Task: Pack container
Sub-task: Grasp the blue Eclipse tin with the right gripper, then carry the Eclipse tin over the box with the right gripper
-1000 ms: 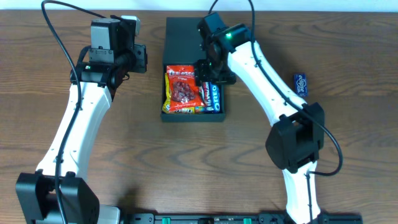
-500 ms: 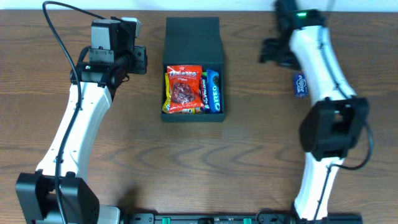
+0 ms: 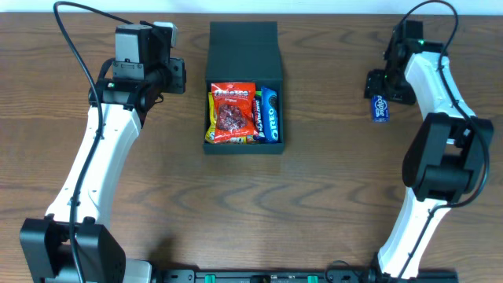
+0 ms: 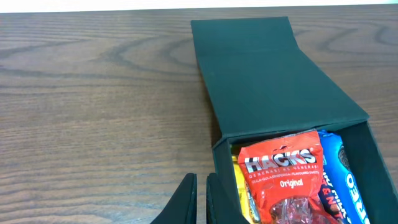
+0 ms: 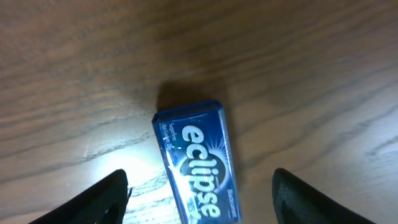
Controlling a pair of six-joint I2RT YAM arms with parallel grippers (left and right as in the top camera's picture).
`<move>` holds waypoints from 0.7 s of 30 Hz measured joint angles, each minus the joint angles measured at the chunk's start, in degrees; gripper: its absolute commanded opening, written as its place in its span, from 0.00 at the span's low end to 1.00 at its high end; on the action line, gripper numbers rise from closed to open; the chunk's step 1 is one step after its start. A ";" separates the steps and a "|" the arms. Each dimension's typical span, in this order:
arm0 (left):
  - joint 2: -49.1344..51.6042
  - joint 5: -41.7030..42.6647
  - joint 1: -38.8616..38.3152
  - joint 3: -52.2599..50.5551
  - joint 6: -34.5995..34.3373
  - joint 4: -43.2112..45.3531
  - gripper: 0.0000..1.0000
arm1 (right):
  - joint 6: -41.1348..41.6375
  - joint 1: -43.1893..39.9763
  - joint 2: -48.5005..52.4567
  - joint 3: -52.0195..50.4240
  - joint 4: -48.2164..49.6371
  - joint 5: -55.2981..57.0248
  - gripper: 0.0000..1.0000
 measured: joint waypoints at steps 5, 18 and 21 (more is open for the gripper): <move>0.02 0.00 0.00 0.00 0.00 0.00 0.08 | -3.08 0.00 0.00 -4.33 3.87 -0.07 0.62; 0.00 0.00 0.00 0.00 0.00 0.07 0.08 | -5.90 0.00 -0.02 -7.19 6.23 -0.20 0.19; 0.02 0.02 0.00 0.00 0.00 0.07 0.08 | -5.90 0.00 -0.02 -6.78 4.70 -1.07 0.16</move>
